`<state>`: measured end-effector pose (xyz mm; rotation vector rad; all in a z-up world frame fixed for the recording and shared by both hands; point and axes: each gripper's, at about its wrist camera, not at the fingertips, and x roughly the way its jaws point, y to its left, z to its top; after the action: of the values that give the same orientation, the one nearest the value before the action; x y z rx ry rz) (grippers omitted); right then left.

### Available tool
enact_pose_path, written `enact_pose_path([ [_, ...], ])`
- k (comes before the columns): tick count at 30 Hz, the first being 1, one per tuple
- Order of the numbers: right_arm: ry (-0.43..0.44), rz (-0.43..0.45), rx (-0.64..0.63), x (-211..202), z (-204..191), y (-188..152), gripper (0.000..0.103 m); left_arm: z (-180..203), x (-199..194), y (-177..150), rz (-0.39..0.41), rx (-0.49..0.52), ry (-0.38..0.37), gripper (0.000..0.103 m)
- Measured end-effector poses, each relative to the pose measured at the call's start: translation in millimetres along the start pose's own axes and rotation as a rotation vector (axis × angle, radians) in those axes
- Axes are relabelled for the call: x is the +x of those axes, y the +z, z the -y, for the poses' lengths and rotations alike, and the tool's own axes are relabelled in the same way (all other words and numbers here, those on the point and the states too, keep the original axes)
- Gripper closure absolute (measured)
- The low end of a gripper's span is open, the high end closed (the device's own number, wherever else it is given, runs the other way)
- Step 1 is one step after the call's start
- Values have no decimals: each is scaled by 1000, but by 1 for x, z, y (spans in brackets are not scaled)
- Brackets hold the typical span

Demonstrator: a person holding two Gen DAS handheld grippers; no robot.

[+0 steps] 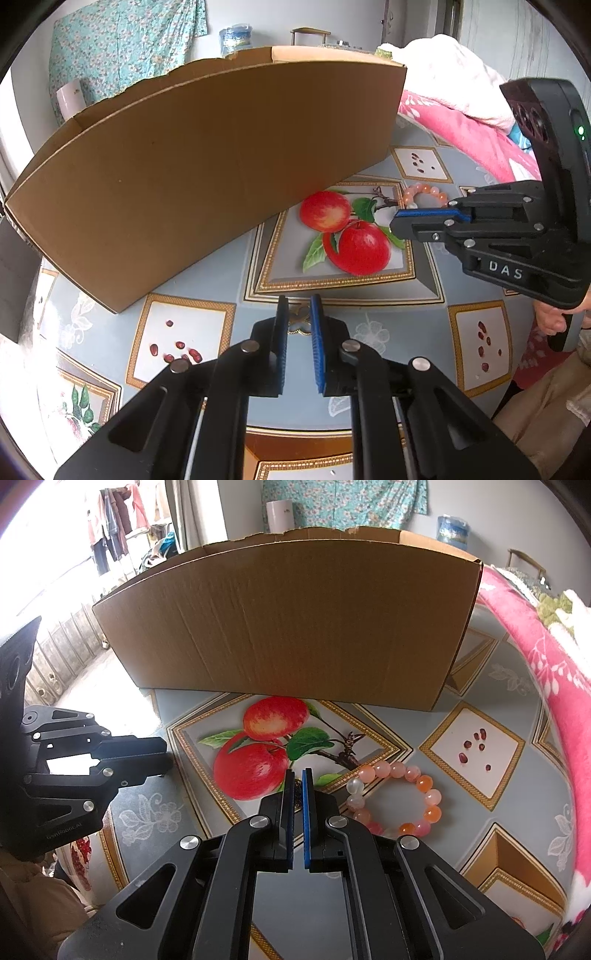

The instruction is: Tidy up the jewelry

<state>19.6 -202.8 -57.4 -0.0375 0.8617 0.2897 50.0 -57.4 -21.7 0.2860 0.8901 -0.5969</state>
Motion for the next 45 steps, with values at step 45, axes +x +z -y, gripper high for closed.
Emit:
enact_pose_path([
  [45, 231, 80, 127, -10, 68, 176, 79, -96, 33, 152, -98, -351, -182, 77],
])
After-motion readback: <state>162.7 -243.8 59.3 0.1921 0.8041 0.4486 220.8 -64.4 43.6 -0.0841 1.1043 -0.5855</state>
